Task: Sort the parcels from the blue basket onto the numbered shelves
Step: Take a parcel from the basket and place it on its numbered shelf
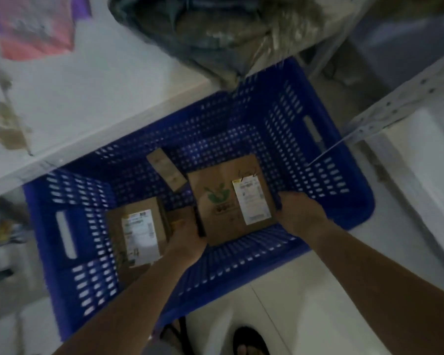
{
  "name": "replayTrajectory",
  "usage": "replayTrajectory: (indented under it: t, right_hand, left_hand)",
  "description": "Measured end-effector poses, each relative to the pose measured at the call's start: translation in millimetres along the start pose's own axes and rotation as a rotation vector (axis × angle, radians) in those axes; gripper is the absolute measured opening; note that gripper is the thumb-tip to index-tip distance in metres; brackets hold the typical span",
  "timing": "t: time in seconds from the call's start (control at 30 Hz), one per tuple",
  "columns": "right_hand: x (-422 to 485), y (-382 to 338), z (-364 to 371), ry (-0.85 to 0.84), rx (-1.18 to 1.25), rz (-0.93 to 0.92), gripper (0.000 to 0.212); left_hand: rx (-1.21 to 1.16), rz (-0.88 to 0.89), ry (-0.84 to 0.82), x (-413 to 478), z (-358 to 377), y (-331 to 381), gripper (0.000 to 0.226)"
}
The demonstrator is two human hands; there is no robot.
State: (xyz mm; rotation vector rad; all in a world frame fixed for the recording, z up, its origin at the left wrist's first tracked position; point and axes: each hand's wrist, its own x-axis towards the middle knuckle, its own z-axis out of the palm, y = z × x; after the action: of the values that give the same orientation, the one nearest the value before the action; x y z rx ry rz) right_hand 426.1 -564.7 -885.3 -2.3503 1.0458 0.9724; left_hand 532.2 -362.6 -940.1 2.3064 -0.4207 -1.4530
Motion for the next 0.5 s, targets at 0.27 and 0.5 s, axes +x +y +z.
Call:
replayTrajectory:
  t: [0.27,0.5]
  right_hand:
    - [108,13,84,-0.247,0.152,0.236,0.107]
    - [95,9,76,-0.231,0.675,0.262,0.098]
  left_hand:
    - [-0.347,-0.160,-0.112,53,26,-39,0.075]
    - [-0.658,-0.220,-0.123,58,41,-37,0.096]
